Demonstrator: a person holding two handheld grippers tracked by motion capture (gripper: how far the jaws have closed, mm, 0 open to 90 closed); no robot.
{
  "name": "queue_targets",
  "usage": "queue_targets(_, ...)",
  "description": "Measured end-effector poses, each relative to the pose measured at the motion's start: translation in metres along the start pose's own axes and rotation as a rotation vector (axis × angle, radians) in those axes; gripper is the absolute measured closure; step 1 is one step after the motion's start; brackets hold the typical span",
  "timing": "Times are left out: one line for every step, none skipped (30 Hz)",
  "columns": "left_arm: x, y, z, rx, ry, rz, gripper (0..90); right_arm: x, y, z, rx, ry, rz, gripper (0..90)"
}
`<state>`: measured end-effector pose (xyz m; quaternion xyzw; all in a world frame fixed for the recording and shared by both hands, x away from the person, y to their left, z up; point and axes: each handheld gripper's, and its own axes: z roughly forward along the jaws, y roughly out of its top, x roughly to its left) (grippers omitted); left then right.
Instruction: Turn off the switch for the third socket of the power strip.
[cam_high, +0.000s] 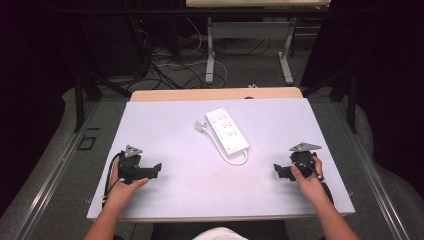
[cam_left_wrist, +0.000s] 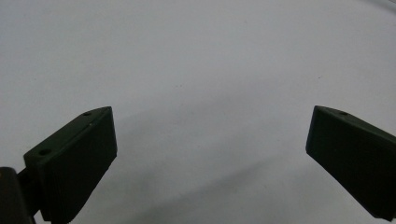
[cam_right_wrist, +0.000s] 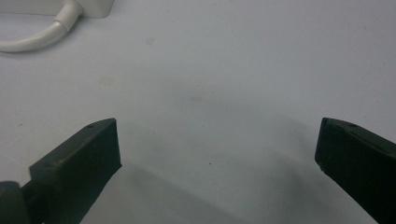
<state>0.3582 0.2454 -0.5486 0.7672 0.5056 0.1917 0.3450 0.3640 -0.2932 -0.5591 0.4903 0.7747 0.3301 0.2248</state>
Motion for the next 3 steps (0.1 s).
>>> queue_targets(0.0001, 0.0, 0.0, 0.0, 0.002, 0.002, 1.7, 0.0003, 0.0002, -0.0003, 0.0, -0.001, 0.003, 0.0)
queue_targets(0.0, 0.0, 0.0001, 0.0, 0.001, 0.0, 1.7, 0.0004, 0.0003, -0.0005, -0.001, -0.003, 0.003, 0.0)
queue_targets(0.0, 0.0, 0.0001, 0.0, 0.001, 0.0, 1.7, 0.0003, 0.0005, -0.0003, -0.005, -0.006, 0.003, 0.0)
